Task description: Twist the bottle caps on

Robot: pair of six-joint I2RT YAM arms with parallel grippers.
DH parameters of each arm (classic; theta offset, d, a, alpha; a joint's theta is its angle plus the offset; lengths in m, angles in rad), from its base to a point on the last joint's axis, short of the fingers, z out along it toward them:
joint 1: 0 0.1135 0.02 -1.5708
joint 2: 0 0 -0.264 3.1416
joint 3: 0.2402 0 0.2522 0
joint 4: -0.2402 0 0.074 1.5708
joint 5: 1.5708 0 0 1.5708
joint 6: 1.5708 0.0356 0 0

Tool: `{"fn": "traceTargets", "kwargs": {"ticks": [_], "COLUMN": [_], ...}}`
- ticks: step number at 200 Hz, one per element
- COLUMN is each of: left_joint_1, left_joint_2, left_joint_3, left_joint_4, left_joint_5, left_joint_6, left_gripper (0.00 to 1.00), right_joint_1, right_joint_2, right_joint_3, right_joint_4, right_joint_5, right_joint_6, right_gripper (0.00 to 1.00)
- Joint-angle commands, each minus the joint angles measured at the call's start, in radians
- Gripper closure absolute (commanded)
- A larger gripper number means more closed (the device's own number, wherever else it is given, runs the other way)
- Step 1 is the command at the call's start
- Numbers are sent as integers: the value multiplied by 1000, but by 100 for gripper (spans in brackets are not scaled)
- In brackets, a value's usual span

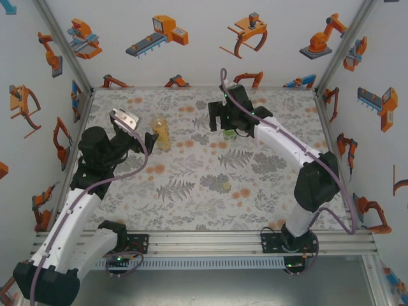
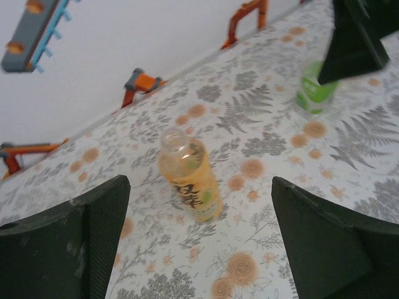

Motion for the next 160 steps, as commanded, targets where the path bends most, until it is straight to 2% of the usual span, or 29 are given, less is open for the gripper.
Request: {"fn": "traceTargets", "kwargs": {"ticks": [1,16,38,59,103,160], "left_joint_1": [31,34,58,84,93,96], "left_joint_2": [-8,4,40,32,-65,-155], "left_joint_3": [13,69,205,228,128,18], "left_joint_4": [45,-39,-249,-339,-347,-337], "left_joint_5": [-137,-245,-340,-315,-230,-231], "left_joint_6": [-128,-185,-299,-329,-326,-325], "left_gripper": [9,5,2,0,3,3], "right_joint_1": [35,70,124,165,226,250], "right_joint_2": [-28,-6,35,78,185,347], "right_joint_3": [-74,-99,-125,-165,-201,-64], "right_joint_4": [287,368,502,667,963,1016], "right_joint_5": [-90,-95,-129,-156,-214,-179], "right_joint_6": [-24,-28,-62,-77,-132,-133], "right_gripper": [17,11,10,10,7,3]}}
